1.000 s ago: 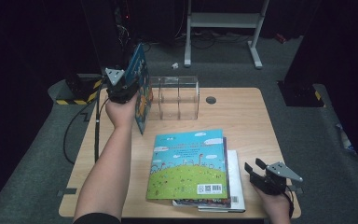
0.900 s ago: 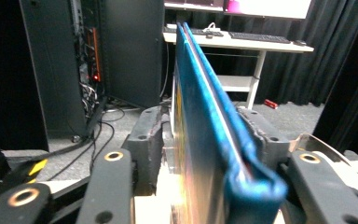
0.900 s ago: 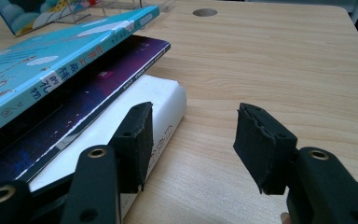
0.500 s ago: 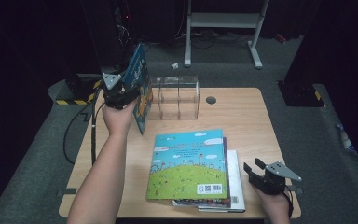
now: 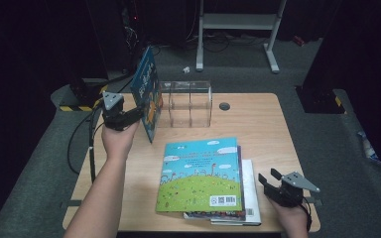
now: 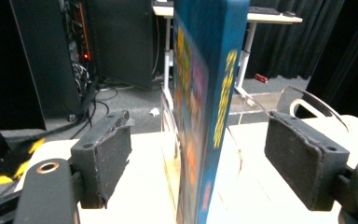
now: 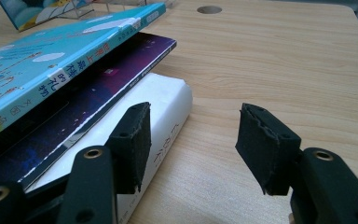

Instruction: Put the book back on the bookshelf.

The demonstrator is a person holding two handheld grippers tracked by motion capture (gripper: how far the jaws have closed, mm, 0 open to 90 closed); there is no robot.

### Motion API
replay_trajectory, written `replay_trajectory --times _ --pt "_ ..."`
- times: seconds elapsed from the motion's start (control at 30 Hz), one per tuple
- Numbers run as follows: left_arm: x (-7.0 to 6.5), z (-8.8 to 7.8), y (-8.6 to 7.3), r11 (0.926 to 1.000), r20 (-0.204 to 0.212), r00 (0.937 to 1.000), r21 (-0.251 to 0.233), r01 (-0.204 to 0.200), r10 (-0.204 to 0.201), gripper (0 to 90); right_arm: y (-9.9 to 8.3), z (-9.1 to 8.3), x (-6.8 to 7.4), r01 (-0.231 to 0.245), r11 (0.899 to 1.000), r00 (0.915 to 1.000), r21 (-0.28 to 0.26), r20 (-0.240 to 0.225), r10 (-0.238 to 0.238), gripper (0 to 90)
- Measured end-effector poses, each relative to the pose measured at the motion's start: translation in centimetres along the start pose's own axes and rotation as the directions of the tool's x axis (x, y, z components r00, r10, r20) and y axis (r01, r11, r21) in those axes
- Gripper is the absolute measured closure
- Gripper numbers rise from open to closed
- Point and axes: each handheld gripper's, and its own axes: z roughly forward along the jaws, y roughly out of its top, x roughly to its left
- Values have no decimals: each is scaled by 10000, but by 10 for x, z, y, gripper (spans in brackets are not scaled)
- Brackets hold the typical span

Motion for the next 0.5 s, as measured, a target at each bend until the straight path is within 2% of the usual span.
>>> replay_trajectory --times 0.13,0.37,0.4,0.5 --pt "7 -7 -12 9994 133 9994 134 328 -329 185 0 1 1 4 10000 10000 68 -32 -4 443" --pt "6 -14 -35 9975 277 9996 706 76 -96 158 -1 2 2 -14 9999 10000 129 -40 14 443" --pt "4 -15 -43 9964 405 9991 847 63 -97 149 -1 3 2 -10 9999 10000 147 -59 11 441" --pt "1 -17 -52 9946 600 9981 1039 54 -117 146 -1 3 2 73 9999 9999 155 -74 -72 440"
